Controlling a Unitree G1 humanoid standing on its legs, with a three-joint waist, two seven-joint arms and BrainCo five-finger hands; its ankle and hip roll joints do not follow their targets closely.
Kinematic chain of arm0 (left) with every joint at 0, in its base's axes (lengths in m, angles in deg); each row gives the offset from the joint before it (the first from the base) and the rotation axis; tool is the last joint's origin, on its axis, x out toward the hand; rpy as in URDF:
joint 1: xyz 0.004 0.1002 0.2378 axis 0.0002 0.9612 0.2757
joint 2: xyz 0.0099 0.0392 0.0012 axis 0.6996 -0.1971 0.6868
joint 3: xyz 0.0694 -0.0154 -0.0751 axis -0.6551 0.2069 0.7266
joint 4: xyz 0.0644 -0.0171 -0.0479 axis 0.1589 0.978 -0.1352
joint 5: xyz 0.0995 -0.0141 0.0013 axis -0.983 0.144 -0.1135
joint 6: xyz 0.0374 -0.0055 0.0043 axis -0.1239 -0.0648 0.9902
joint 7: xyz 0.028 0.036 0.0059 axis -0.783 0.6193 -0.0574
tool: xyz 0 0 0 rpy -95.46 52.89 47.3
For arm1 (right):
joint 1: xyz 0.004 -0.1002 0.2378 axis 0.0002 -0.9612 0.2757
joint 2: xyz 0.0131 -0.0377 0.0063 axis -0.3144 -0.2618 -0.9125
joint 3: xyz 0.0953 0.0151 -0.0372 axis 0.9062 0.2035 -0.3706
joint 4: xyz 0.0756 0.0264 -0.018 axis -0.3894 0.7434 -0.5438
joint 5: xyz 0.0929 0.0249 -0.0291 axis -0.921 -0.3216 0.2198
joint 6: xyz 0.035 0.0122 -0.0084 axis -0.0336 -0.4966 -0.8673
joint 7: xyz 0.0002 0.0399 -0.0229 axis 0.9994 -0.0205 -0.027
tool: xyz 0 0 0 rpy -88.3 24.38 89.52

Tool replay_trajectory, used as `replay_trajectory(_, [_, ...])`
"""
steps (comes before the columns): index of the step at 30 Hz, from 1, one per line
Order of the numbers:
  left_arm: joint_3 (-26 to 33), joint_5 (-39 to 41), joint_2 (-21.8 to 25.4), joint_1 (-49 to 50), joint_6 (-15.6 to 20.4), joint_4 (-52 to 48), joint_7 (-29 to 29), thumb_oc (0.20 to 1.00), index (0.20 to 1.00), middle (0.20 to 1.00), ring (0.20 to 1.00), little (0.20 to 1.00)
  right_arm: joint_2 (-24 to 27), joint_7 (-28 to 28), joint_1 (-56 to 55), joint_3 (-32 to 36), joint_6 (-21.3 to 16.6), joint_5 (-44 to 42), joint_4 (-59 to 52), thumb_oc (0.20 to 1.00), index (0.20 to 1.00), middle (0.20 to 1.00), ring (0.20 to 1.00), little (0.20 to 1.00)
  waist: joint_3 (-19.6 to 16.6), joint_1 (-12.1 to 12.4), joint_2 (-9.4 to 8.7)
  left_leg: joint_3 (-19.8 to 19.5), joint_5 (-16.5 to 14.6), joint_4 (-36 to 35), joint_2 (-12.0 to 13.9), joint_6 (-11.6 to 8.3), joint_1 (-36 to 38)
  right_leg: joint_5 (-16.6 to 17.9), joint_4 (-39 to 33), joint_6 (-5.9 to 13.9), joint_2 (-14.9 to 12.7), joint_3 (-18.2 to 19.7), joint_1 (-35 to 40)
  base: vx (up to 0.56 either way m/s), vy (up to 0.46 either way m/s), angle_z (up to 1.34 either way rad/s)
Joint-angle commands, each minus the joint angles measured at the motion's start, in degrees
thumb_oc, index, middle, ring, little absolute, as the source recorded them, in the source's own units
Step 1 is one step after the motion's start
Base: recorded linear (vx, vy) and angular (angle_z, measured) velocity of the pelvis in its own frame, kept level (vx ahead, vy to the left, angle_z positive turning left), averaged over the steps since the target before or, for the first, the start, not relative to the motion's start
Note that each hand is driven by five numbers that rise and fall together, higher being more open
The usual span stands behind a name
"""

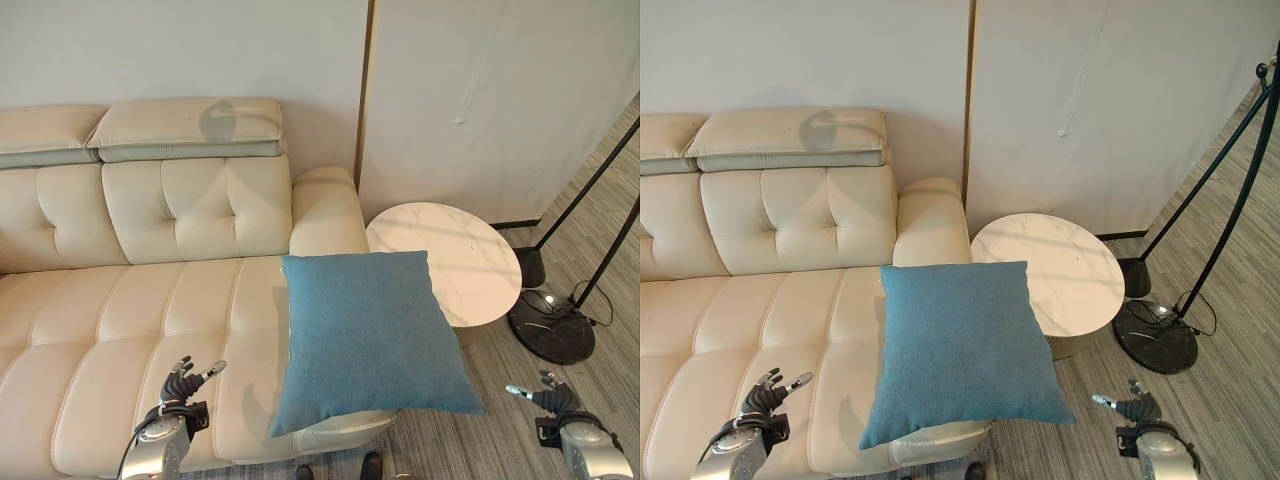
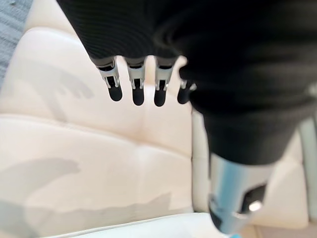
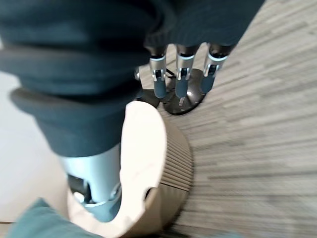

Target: Pick up all the scattered cushions and arrange them neatly on the sofa.

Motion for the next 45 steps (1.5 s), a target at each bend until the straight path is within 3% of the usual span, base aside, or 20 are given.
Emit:
replay_trajectory(1, [-4.5, 2.2, -0.8, -7.4, 3.2, 2.9, 0.3, 1.0, 1.0, 1.0, 1.0, 1.0, 0.3, 0.4, 6.2, -4.3, -1.5, 1.1, 3.2, 1.0, 1.0, 1.0, 1.0, 1.0, -0.6, -0.4, -1.85, 1.0, -4.3, -0.4, 0.1, -2.86, 0.1, -7.9, 0.1, 5.62, -2.8, 2.8, 3.2, 0.02, 0.006, -0.06])
replay_trajectory(9, [-14.0, 2.4, -7.1, -14.9, 2.3, 8.3, 0.6, 1.0, 1.0, 1.0, 1.0, 1.0, -9.2, 2.4, 14.1, -12.6, -2.3, -1.2, 4.7, 1.0, 1.0, 1.0, 1.0, 1.0, 1.1, -1.1, -1.1, 1.3, -3.6, -0.4, 0.3, -2.45, -2.7, -7.1, 0.1, 5.7, -3.0, 3.6, 0.0, -0.03, -0.002, -0.06])
replay_trajectory(10, [-17.2, 3.0, -9.1, -19.1, 2.5, 10.3, 1.6, 1.0, 1.0, 1.0, 1.0, 1.0, -12.8, 3.8, 17.5, -15.0, -3.5, -4.6, 4.4, 1.0, 1.0, 1.0, 1.0, 1.0, 2.4, -1.5, -0.67, 1.4, -2.8, -0.4, 0.4, -2.39, -5.2, -6.3, 0.1, 5.68, -3.0, 4.1, -2.9, -0.12, 0.002, -0.05])
replay_trajectory(13, [-21.3, 4.3, -11.1, -25.3, 3.2, 14.0, 3.5, 1.0, 1.0, 1.0, 1.0, 1.0, -17.2, 5.3, 22.3, -19.0, -4.9, -9.2, 5.8, 1.0, 1.0, 1.0, 1.0, 1.0, 4.3, -1.7, -0.09, 1.3, -1.2, -0.4, 0.6, -2.54, -10.3, -4.6, 0.1, 5.61, -3.0, 4.6, -8.3, -0.22, 0.001, -0.1])
replay_trajectory(18, [-24.8, 4.8, -11.7, -31.2, 4.0, 19.1, 5.3, 1.0, 1.0, 1.0, 1.0, 1.0, -20.3, 7.0, 28.1, -22.7, -5.6, -12.8, 10.2, 1.0, 1.0, 1.0, 1.0, 1.0, 5.0, -1.4, 0.07, 1.3, 0.7, -0.4, 0.4, -2.95, -16.3, -2.6, 0.1, 5.64, -3.0, 4.7, -14.6, -0.07, 0.003, -0.03])
replay_trajectory(26, [-26.6, 5.9, -13.3, -30.5, 4.6, 18.0, 5.5, 1.0, 1.0, 1.0, 1.0, 1.0, -23.5, 6.7, 27.5, -23.2, -7.1, -18.5, 10.5, 1.0, 1.0, 1.0, 1.0, 1.0, 6.0, -0.9, -0.18, 0.5, 1.5, -0.4, 0.1, -3.21, -18.1, -2.1, 0.1, 5.63, -3.3, 4.2, -16.1, 0.0, 0.004, 0.0])
replay_trajectory(27, [-27.4, 9.0, -14.6, -28.8, 5.1, 16.1, 4.5, 0.824, 0.824, 0.824, 0.824, 0.824, -24.8, 5.3, 26.2, -22.9, -7.6, -22.6, 9.9, 1.0, 1.0, 1.0, 1.0, 1.0, 6.4, -0.8, -0.2, 0.4, 1.3, -0.4, 0.0, -3.11, -17.8, -2.2, 0.1, 5.65, -3.4, 4.0, -15.8, 0.0, 0.0, 0.0])
replay_trajectory(28, [-27.4, 9.0, -14.5, -28.8, 5.1, 16.0, 4.5, 0.445, 0.445, 0.445, 0.445, 0.445, -24.8, 5.3, 26.1, -22.9, -7.6, -22.6, 9.9, 0.903, 0.903, 0.903, 0.903, 0.903, 6.4, -0.7, -0.2, 0.4, 1.3, -0.4, 0.0, -3.11, -17.8, -2.2, 0.1, 5.65, -3.4, 4.0, -15.7, 0.01, 0.033, 0.01])
replay_trajectory(29, [-28.0, 11.3, -15.5, -27.7, 5.1, 14.5, 4.0, 0.2, 0.2, 0.2, 0.2, 0.2, -25.7, 5.0, 25.1, -22.5, -8.2, -25.3, 9.6, 0.564, 0.564, 0.564, 0.564, 0.564, 6.7, -0.7, -0.2, 0.4, 1.2, -0.4, -0.1, -3.06, -17.5, -2.2, 0.1, 5.68, -3.5, 3.9, -15.4, 0.0, 0.0, 0.0])
replay_trajectory(30, [-28.3, 12.3, -16.0, -27.1, 5.0, 13.7, 3.6, 0.2, 0.2, 0.2, 0.2, 0.2, -26.1, 4.7, 24.5, -22.3, -8.7, -26.6, 9.4, 0.2, 0.2, 0.2, 0.2, 0.2, 7.0, -0.6, -0.17, 0.4, 1.2, -0.4, -0.2, -3.02, -17.4, -2.2, 0.1, 5.69, -3.6, 3.9, -15.3, -0.01, 0.043, 0.04])
replay_trajectory(36, [-30.8, 22.7, -18.1, -21.4, 5.3, 4.8, 2.3, 0.2, 0.2, 0.2, 0.2, 0.2, -28.5, 3.8, 21.3, -20.9, -10.3, -36.0, 6.9, 0.2, 0.2, 0.2, 0.2, 0.2, 8.2, 0.1, -0.1, 0.4, 0.3, -0.4, -0.6, -2.57, -15.3, -2.5, 0.1, 5.94, -4.0, 3.7, -13.4, -0.02, 0.059, 0.04])
replay_trajectory(40, [-31.5, 27.7, -17.6, -16.4, 5.1, -2.4, 2.3, 0.2, 0.2, 0.2, 0.2, 0.2, -28.2, 3.5, 18.6, -20.6, -10.2, -37.2, 3.0, 0.2, 0.2, 0.2, 0.2, 0.2, 7.5, 0.7, -0.61, 0.7, -1.0, -0.4, -0.9, -1.79, -12.2, -2.9, 0.1, 6.34, -4.4, 3.7, -10.4, 0.0, 0.077, 0.04])
replay_trajectory(45, [-30.3, 26.4, -14.0, -10.4, 4.0, -11.0, 2.1, 0.2, 0.2, 0.2, 0.2, 0.2, -26.8, 2.3, 12.5, -20.2, -9.6, -36.1, -4.4, 0.2, 0.2, 0.2, 0.2, 0.2, 5.4, 0.7, -1.35, 0.9, -2.3, -0.4, -1.2, -0.91, -9.0, -3.4, 0.1, 6.84, -4.8, 3.9, -7.3, 0.03, 0.092, -0.01])
